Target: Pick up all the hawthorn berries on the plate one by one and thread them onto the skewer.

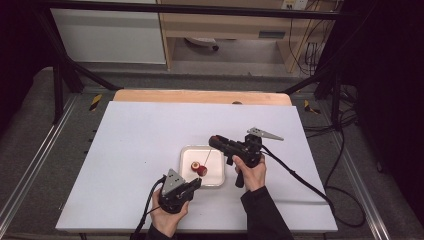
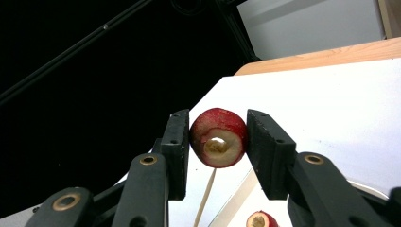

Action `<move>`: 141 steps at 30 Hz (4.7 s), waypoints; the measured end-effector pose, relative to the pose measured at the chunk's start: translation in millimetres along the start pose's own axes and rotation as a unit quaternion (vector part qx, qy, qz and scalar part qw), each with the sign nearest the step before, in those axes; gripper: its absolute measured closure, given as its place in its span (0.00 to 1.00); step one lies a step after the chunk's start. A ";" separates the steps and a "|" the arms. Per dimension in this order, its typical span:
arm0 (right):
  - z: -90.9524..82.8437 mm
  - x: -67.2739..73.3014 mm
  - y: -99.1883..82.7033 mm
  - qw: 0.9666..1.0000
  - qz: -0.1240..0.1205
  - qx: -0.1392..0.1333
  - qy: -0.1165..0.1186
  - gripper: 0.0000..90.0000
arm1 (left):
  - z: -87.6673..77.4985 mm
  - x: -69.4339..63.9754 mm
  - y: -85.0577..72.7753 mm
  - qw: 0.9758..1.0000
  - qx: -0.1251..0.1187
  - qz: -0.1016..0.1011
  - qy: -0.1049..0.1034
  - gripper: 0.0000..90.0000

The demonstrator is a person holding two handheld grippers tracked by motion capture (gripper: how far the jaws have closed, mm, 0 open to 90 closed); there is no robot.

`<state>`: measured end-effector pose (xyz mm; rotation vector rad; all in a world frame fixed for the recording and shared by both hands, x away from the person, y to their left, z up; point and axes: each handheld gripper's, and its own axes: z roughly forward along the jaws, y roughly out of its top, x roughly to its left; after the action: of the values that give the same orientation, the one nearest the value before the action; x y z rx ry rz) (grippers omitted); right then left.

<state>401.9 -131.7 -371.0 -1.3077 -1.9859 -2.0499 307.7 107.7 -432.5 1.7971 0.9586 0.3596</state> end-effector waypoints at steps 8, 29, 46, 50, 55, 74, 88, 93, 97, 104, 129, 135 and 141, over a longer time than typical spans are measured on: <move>1.0 0.1 -2.1 1.000 0.003 0.013 0.004 0.69 | -0.5 0.8 0.7 1.000 -0.002 -0.001 0.001 0.98; 10.9 7.2 -34.7 0.997 -0.005 0.071 0.019 0.69 | 4.0 3.0 5.3 1.000 -0.004 0.004 0.011 0.98; -4.1 -0.2 -17.7 0.982 -0.122 0.140 -0.045 0.16 | -29.1 34.9 -9.6 0.999 0.005 0.020 0.039 0.98; -3.7 -2.9 -17.1 0.971 -0.149 0.173 -0.065 0.12 | -36.8 44.2 -13.6 0.999 0.008 0.011 0.042 0.98; 5.9 0.2 -12.5 0.952 -0.186 0.225 -0.087 0.08 | -43.3 50.9 -15.8 0.999 0.007 0.004 0.047 0.98; 86.9 7.6 -18.1 0.892 -0.218 0.378 -0.120 0.19 | -50.7 63.5 -21.7 0.998 0.008 -0.010 0.056 0.98; 111.2 2.1 -27.7 0.887 -0.166 0.404 -0.149 0.32 | -49.8 63.7 -21.6 0.998 0.008 -0.012 0.054 0.98; 116.3 1.6 -32.8 0.894 -0.137 0.399 -0.153 0.39 | -49.8 63.6 -21.7 0.998 0.008 -0.011 0.054 0.98; 120.6 3.1 -36.1 0.889 -0.131 0.407 -0.163 0.43 | -50.0 64.2 -22.0 0.998 0.008 -0.014 0.054 0.98; 126.7 6.5 -40.0 0.886 -0.117 0.411 -0.182 0.52 | -50.1 64.0 -22.3 0.998 0.008 -0.011 0.053 0.98; 127.6 5.5 -42.2 0.881 -0.099 0.415 -0.204 0.66 | -48.8 62.8 -22.8 0.999 0.009 -0.010 0.051 0.98; 122.7 8.3 -35.1 0.890 -0.092 0.401 -0.196 0.67 | -49.4 62.6 -22.8 0.999 0.008 -0.011 0.051 0.98; 109.2 16.3 -16.3 0.912 -0.071 0.365 -0.175 0.67 | -49.5 60.5 -22.6 0.999 0.004 -0.011 0.048 0.98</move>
<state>441.9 -29.7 -391.7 -1.4151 -2.6601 -0.9183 305.0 188.5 -442.2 1.7891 1.0474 0.4328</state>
